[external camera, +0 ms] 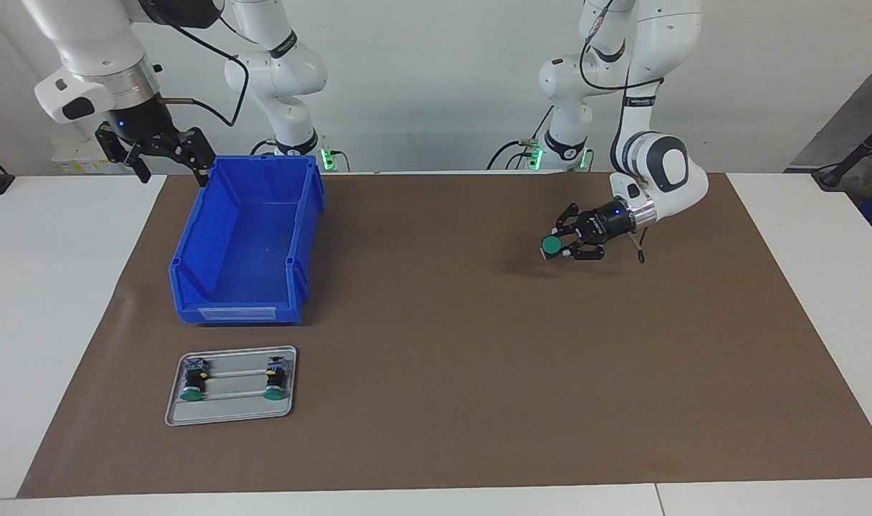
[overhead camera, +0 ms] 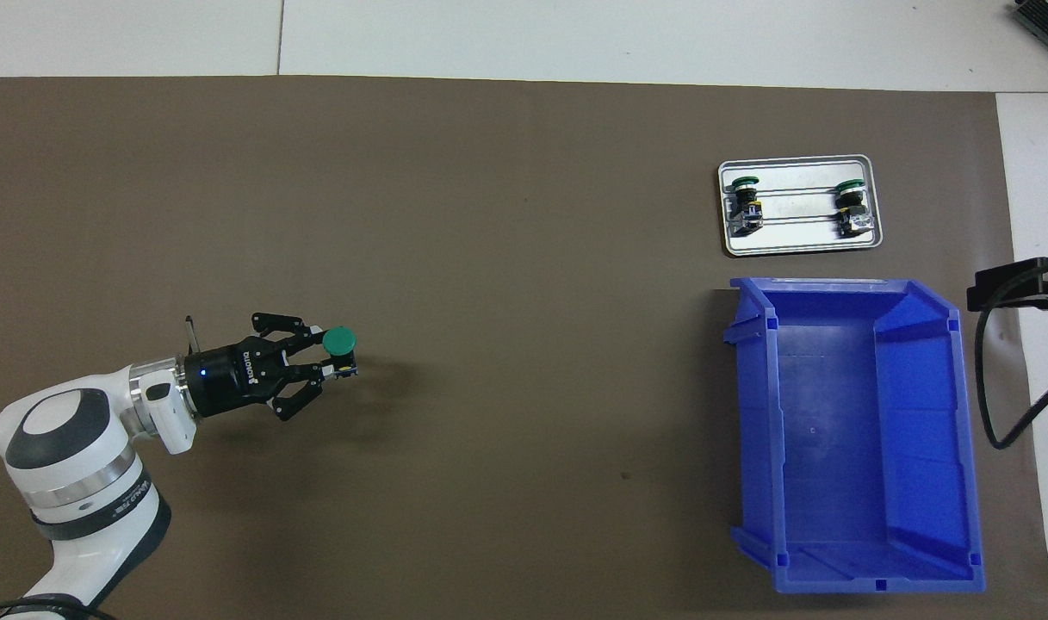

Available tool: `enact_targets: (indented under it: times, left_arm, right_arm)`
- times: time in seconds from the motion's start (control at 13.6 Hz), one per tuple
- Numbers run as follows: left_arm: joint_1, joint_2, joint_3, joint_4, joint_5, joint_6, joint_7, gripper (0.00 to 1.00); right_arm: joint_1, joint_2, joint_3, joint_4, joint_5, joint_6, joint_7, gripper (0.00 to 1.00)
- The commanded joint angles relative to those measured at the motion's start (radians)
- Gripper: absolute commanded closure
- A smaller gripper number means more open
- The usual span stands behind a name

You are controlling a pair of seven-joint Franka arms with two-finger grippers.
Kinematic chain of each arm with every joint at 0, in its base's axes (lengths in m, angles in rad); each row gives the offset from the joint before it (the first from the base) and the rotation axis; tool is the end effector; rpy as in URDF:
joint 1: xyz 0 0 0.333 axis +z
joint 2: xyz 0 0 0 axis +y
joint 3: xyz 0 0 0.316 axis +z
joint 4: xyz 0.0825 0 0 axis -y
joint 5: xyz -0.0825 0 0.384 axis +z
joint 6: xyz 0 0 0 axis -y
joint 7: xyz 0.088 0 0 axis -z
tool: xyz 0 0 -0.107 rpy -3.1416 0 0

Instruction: Place and press button with both arms

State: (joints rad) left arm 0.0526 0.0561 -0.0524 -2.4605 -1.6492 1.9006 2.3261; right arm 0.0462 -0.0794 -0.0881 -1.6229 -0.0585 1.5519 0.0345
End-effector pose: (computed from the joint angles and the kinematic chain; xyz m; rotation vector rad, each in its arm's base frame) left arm 0.4653 -0.0725 0.2887 1.6447 -1.0503 1.1526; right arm 0.5270 -0.0305 0.6412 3.0877 -0.1197 0.0122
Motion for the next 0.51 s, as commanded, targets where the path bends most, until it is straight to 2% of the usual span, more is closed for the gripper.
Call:
enact_targets:
  times: [0.0, 0.29, 0.44]
  left_arm:
    - [-0.079, 0.050, 0.011, 0.081, -0.095, 0.021, 0.022, 1.00]
    - [-0.103, 0.131, 0.010, 0.141, -0.109, 0.034, 0.103, 1.00]
    - [-0.103, 0.140, 0.009, 0.149, -0.112, 0.034, 0.119, 1.00]
  right_arm:
    - [-0.009, -0.020, 0.008, -0.023, 0.014, 0.011, -0.005, 0.00]
    - [-0.009, -0.020, 0.008, -0.023, 0.016, 0.011, -0.005, 0.00]
    - [-0.009, -0.020, 0.008, -0.023, 0.014, 0.011, -0.004, 0.00]
